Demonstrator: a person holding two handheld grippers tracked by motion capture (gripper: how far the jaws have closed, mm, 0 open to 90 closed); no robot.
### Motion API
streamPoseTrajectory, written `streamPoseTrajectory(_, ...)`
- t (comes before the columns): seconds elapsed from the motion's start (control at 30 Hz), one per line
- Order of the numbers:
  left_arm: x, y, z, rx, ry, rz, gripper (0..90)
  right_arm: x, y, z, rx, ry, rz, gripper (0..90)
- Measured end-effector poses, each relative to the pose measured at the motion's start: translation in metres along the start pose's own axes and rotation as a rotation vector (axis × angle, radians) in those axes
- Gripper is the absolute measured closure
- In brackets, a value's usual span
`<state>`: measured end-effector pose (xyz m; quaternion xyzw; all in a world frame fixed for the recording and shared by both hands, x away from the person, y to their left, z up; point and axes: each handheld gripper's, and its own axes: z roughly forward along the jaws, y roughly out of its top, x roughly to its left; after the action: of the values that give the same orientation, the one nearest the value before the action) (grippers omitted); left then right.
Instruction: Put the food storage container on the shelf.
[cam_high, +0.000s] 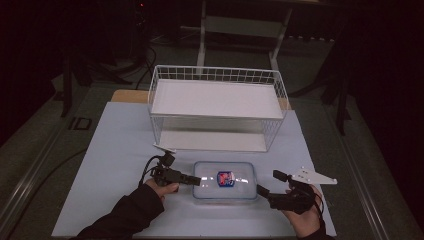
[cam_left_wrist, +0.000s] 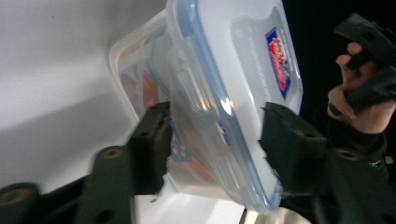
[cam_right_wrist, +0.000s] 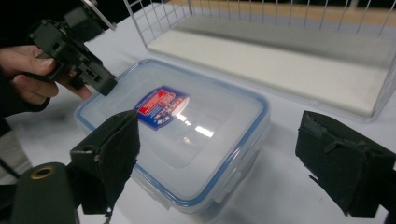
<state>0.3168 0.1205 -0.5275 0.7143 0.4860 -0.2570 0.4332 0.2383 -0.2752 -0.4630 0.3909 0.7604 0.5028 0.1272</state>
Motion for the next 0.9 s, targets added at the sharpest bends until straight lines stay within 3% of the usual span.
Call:
streamPoseTrajectory(0.17,0.002,0.000,0.000,-0.001,-0.016,-0.009,48.0,-0.014,-0.002,0.010,0.081,0.048,0.101,14.7)
streamPoseTrajectory(0.3,0.002,-0.001,-0.001,0.004,-0.024,0.003,49.8,-0.033,-0.008,0.024,0.148,0.108,0.249,17.0)
streamPoseTrajectory(0.47,-0.005,-0.004,-0.003,0.005,-0.028,0.041,53.2,-0.048,-0.015,0.036,0.189,0.183,0.378,22.7)
streamPoseTrajectory(0.57,-0.009,-0.007,-0.006,0.001,-0.028,0.064,55.1,-0.051,-0.019,0.040,0.213,0.232,0.424,25.0)
streamPoseTrajectory(0.73,-0.013,-0.011,-0.007,-0.003,-0.021,0.093,56.3,-0.049,-0.021,0.042,0.243,0.259,0.421,30.2)
streamPoseTrajectory(0.9,-0.017,-0.017,-0.008,-0.006,-0.020,0.127,57.3,-0.046,-0.024,0.043,0.240,0.275,0.434,35.0)
